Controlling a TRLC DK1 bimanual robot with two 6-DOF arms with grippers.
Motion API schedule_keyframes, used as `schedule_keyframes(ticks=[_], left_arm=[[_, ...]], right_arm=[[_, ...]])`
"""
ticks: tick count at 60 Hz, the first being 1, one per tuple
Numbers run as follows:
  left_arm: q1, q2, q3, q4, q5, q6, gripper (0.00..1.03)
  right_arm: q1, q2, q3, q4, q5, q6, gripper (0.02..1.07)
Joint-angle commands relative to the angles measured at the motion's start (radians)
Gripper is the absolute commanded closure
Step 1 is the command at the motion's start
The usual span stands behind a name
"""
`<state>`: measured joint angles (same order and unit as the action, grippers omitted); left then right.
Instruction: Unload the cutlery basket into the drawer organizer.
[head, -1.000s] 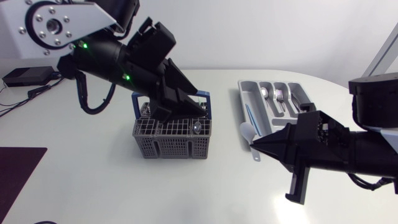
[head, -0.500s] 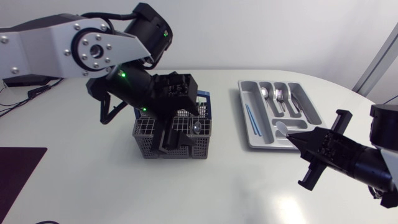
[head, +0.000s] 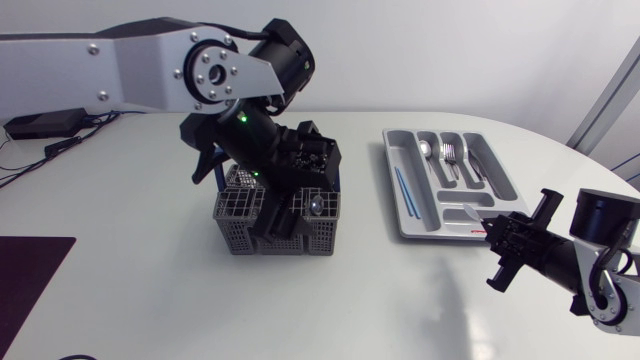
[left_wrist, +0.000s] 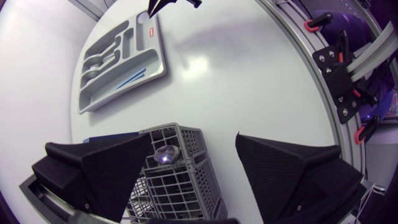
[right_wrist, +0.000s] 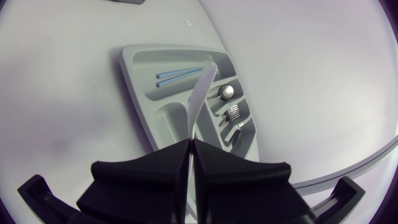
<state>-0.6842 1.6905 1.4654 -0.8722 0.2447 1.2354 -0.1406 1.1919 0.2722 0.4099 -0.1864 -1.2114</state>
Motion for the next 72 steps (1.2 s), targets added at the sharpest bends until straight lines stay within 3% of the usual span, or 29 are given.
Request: schedule_keyframes(ticks=[1, 14, 40, 51, 59, 63, 72], left_arm=[[-0.003, 0.041, 0.049, -0.028, -0.008, 0.05, 0.09], [0.003, 0.069, 0.073, -0.033, -0.012, 0.056, 0.09], [0.018, 0.084, 0.084, -0.053, -0.018, 0.067, 0.09], [0.021, 0.086, 0.081, -0.06, -0.018, 0.067, 0.09], [0.021, 0.087, 0.085, -0.071, -0.019, 0.067, 0.09], [0.02, 0.089, 0.087, -0.074, -0.021, 0.067, 0.09], [0.009, 0.1, 0.105, -0.091, -0.027, 0.067, 0.09]], right_arm=[[-0.022, 0.063, -0.007, 0.046, -0.01, -0.06, 1.01], [-0.079, 0.204, 0.039, 0.142, -0.025, -0.109, 1.01], [-0.136, 0.279, 0.151, 0.138, -0.039, -0.152, 1.01], [-0.155, 0.399, 0.208, 0.138, -0.035, -0.178, 1.01], [-0.149, 0.431, 0.214, 0.139, -0.022, -0.188, 0.96], [-0.143, 0.433, 0.206, 0.138, -0.01, -0.195, 0.88], [-0.136, 0.405, 0.179, 0.136, -0.002, -0.195, 0.43]])
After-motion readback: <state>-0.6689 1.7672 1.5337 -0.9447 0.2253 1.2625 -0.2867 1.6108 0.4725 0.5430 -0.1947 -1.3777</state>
